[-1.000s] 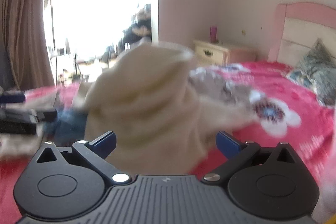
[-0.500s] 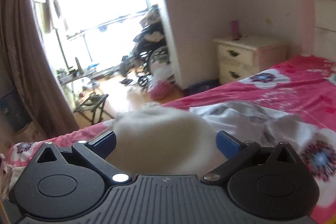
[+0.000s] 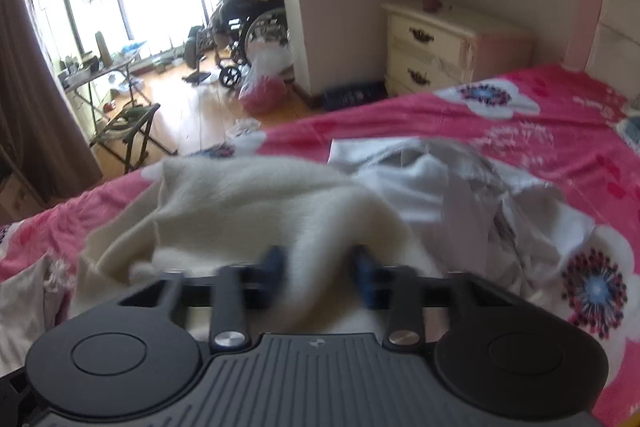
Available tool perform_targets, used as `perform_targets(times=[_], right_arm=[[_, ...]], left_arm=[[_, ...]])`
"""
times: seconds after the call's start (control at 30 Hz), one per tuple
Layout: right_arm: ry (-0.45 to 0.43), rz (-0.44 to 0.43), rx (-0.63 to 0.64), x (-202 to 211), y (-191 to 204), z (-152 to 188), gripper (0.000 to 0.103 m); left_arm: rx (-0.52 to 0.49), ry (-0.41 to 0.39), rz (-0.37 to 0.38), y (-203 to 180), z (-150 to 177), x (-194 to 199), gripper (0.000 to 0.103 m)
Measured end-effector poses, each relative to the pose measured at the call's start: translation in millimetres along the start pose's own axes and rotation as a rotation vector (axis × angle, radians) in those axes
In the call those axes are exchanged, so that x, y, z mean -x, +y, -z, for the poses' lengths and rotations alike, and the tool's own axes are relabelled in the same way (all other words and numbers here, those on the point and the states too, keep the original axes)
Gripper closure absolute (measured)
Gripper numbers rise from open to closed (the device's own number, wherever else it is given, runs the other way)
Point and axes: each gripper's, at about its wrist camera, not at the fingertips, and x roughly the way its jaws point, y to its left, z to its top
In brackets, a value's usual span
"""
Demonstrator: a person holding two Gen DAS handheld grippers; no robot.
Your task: Fold clothes
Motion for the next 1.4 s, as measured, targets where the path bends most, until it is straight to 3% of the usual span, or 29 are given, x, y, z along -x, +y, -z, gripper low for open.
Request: perform_targets(times=[0.07,0.23,0.47,0.9,1.17,1.4], right_arm=[[-0.012,0.001,0.007,11,3,3,0.091],[-0.114,-0.038,0.046,59,11,10,0.095],[-0.204,-0.183,-0.033,138,5,46,0.096],[-0.270,-0.445,-0.271,253,25,195,0.096],[-0.246,-0.582,-0.351,300,34,262,0.096],[-0.121,-0.646,-0.442,306,30,320,0.096]], left_arm=[[-0.005,-0.012,0.001,-3,0,8,0.095],[0.029,-0.047,0.027,0,0,36,0.097],[0.072,-0.116,0.090,12,9,101,0.097],[0.164,-0.080,0.204,40,50,226,0.098],[0.160,-0.040,0.225,42,81,293,0.098],[0.088,0.041,0.250,38,115,328,0.098]])
